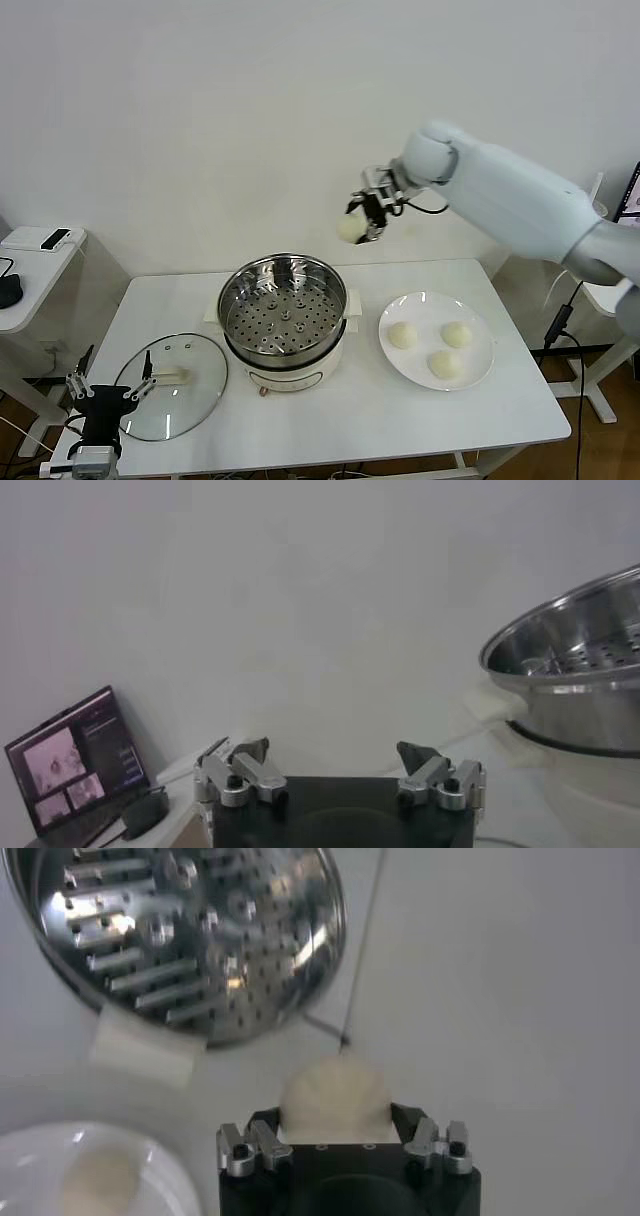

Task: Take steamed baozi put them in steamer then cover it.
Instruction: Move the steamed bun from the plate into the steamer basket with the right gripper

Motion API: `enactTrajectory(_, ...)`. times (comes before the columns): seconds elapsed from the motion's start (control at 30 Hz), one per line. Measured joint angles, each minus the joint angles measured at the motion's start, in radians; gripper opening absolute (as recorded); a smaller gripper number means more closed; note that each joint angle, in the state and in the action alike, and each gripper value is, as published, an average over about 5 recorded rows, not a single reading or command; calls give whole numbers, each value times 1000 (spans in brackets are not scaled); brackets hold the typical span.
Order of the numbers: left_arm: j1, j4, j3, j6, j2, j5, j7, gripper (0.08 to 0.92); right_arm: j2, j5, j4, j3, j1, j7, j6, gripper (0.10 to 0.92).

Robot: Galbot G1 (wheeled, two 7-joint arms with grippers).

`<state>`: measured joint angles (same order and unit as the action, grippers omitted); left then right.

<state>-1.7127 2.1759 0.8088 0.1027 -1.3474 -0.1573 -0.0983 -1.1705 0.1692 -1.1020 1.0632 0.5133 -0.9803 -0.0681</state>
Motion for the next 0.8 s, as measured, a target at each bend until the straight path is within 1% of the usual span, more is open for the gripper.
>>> enactTrajectory(0.3,-12,8,28,-3,2,2,-2,823,-104,-93,31,93,-6,53,165,696)
enactTrajectory(0.8,-46,33,68,-9,-20,1,-12,823,-244,-405,172,105,-97,165,448,703)
